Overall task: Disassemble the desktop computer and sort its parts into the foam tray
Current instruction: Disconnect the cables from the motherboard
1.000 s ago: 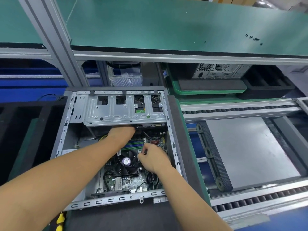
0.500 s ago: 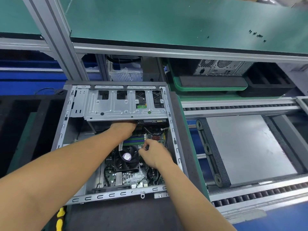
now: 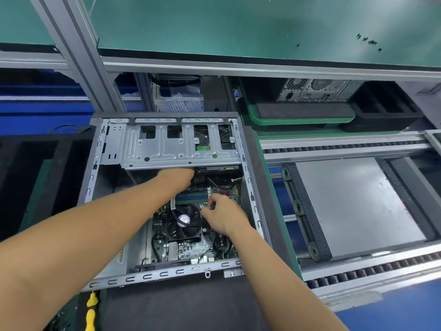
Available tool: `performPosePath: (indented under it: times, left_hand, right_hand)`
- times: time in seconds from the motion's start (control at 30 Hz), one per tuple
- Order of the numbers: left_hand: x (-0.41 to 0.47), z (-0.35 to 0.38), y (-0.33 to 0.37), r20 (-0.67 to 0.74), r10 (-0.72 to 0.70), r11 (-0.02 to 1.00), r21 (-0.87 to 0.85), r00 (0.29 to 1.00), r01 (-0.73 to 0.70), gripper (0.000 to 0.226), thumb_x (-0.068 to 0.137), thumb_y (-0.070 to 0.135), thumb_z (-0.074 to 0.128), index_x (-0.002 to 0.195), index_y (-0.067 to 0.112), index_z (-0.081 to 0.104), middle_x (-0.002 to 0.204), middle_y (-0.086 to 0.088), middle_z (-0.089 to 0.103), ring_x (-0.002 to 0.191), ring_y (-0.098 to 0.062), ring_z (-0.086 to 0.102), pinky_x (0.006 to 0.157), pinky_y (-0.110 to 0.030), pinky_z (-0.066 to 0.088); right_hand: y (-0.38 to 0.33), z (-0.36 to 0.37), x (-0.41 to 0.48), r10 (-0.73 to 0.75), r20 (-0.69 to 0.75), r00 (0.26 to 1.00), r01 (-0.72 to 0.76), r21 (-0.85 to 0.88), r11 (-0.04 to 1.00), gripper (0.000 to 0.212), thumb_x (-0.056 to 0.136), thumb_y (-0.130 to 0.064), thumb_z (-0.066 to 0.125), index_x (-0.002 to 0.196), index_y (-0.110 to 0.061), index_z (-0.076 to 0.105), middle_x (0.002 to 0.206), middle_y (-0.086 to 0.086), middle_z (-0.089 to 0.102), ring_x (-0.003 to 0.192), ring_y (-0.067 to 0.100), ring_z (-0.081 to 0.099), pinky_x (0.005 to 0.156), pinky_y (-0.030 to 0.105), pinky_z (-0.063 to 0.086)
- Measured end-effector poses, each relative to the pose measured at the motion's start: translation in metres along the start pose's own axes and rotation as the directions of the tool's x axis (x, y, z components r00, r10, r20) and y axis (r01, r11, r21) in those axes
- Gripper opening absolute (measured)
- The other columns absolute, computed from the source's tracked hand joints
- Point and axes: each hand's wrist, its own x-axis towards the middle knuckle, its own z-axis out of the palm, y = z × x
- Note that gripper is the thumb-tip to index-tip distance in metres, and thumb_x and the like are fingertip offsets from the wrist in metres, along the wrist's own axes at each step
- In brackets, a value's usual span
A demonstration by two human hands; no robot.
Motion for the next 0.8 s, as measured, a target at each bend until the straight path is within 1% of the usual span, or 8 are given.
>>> performPosePath:
  times: [0.1, 0.17, 0.33, 0.43, 0.57, 0.6, 0.7, 0.8]
  left_hand:
    - [-0.011, 0.001, -0.001, 0.004, -0.038, 0.992, -0.119, 0.999, 0.038, 0.014, 0.097, 0.011, 0.043, 0.102, 0.013, 0.056, 0.090, -0.004, 0.057, 0.089, -0.031, 0.058, 0.076, -0.042, 0.046]
    - [-0.019, -0.002, 0.000, 0.004, -0.135, 0.966, -0.221, 0.991, 0.133, 0.018, 0.090, 0.000, 0.046, 0.082, 0.016, 0.045, 0.078, 0.001, 0.050, 0.072, -0.022, 0.052, 0.065, -0.036, 0.045]
    - [-0.042, -0.006, -0.005, -0.058, -0.035, 0.866, -0.501, 0.998, 0.001, 0.010, 0.095, 0.027, 0.061, 0.097, 0.019, 0.055, 0.100, -0.001, 0.064, 0.083, -0.018, 0.060, 0.069, -0.031, 0.046]
    - [-0.063, -0.017, -0.009, -0.094, 0.001, 0.655, -0.753, 0.996, -0.072, 0.015, 0.090, 0.032, 0.069, 0.098, 0.026, 0.059, 0.091, 0.008, 0.066, 0.075, -0.007, 0.062, 0.067, -0.021, 0.049]
    - [-0.087, -0.044, -0.004, -0.162, -0.101, 0.050, -0.986, 0.982, -0.158, 0.016, 0.087, 0.013, 0.074, 0.099, 0.011, 0.063, 0.072, 0.003, 0.067, 0.058, -0.011, 0.060, 0.058, -0.024, 0.053]
    - [-0.091, -0.050, -0.002, -0.177, -0.147, -0.034, -0.982, 0.973, -0.184, 0.017, 0.086, 0.012, 0.075, 0.097, 0.010, 0.063, 0.071, 0.002, 0.067, 0.059, -0.012, 0.060, 0.059, -0.025, 0.053]
    - [-0.097, -0.064, 0.015, -0.217, -0.183, -0.153, -0.957, 0.959, -0.245, 0.014, 0.080, 0.012, 0.080, 0.085, 0.013, 0.066, 0.071, 0.001, 0.064, 0.064, -0.012, 0.060, 0.064, -0.024, 0.052]
    - [-0.097, -0.076, 0.040, -0.206, -0.197, -0.288, -0.922, 0.958, -0.257, 0.011, 0.071, 0.024, 0.081, 0.076, 0.020, 0.072, 0.071, 0.003, 0.066, 0.069, -0.009, 0.063, 0.064, -0.019, 0.053]
  right_hand:
    - [0.000, 0.000, 0.001, -0.005, -0.001, 1.000, 0.005, 0.013, 1.000, 0.013, 0.089, -0.036, 0.055, 0.088, -0.023, 0.052, 0.068, -0.004, 0.055, 0.054, 0.017, 0.043, 0.049, 0.026, 0.033]
    - [0.000, 0.001, 0.001, 0.000, 0.002, 1.000, 0.000, 0.029, 1.000, 0.014, 0.089, -0.037, 0.055, 0.088, -0.023, 0.052, 0.068, -0.005, 0.055, 0.053, 0.017, 0.043, 0.049, 0.026, 0.033]
    - [-0.004, -0.003, -0.002, 0.007, 0.004, 1.000, -0.008, 0.163, 0.987, 0.020, 0.089, -0.043, 0.052, 0.098, -0.025, 0.054, 0.067, -0.005, 0.057, 0.054, 0.016, 0.045, 0.052, 0.028, 0.034]
    - [-0.011, -0.009, -0.009, -0.074, -0.042, 0.996, 0.083, 0.316, 0.945, 0.020, 0.088, -0.048, 0.051, 0.099, -0.031, 0.054, 0.082, -0.007, 0.061, 0.062, 0.013, 0.051, 0.058, 0.030, 0.039]
    - [-0.018, -0.015, -0.024, -0.243, -0.043, 0.969, 0.228, 0.531, 0.816, 0.034, 0.078, -0.064, 0.059, 0.107, -0.048, 0.054, 0.105, -0.014, 0.064, 0.091, 0.010, 0.064, 0.081, 0.029, 0.050]
    - [-0.019, -0.017, -0.026, -0.268, -0.044, 0.963, 0.248, 0.541, 0.804, 0.037, 0.077, -0.065, 0.061, 0.109, -0.049, 0.055, 0.110, -0.015, 0.065, 0.098, 0.009, 0.064, 0.087, 0.028, 0.050]
    - [-0.024, -0.027, -0.032, -0.324, -0.089, 0.942, 0.323, 0.507, 0.799, 0.036, 0.078, -0.062, 0.065, 0.111, -0.048, 0.060, 0.113, -0.022, 0.066, 0.107, 0.000, 0.060, 0.097, 0.028, 0.047]
    - [-0.032, -0.042, -0.038, -0.285, -0.191, 0.939, 0.343, 0.550, 0.761, 0.021, 0.080, -0.058, 0.066, 0.100, -0.054, 0.063, 0.100, -0.018, 0.070, 0.092, 0.001, 0.065, 0.083, 0.023, 0.051]
